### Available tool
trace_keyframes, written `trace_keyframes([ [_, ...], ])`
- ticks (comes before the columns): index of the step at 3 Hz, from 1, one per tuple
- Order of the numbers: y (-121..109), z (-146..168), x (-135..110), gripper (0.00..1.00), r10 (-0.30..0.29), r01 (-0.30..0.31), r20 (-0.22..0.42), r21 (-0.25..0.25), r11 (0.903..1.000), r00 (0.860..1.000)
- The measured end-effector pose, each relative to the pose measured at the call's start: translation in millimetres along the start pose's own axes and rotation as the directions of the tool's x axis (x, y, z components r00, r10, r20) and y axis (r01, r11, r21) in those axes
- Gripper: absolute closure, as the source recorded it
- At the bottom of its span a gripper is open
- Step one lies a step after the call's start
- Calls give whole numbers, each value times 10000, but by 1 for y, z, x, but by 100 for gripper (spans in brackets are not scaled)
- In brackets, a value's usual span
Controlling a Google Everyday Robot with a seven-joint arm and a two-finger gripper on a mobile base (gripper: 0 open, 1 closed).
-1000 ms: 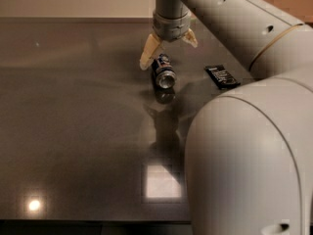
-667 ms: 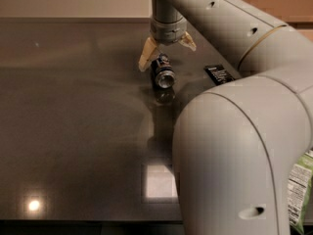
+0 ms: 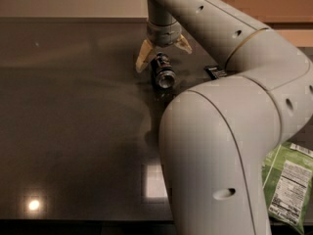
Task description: Place pepsi can upright
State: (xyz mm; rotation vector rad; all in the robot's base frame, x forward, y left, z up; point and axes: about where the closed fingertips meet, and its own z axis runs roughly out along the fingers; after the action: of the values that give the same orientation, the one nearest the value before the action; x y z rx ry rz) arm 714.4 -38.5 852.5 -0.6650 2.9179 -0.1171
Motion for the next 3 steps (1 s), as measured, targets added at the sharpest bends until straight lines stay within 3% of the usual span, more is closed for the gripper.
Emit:
trace_keyframes([
  [1, 3, 7, -5, 17, 19, -20, -56, -172, 9998, 10000],
  [3, 8, 4, -8, 65, -112, 119, 126, -529, 9985, 9999],
])
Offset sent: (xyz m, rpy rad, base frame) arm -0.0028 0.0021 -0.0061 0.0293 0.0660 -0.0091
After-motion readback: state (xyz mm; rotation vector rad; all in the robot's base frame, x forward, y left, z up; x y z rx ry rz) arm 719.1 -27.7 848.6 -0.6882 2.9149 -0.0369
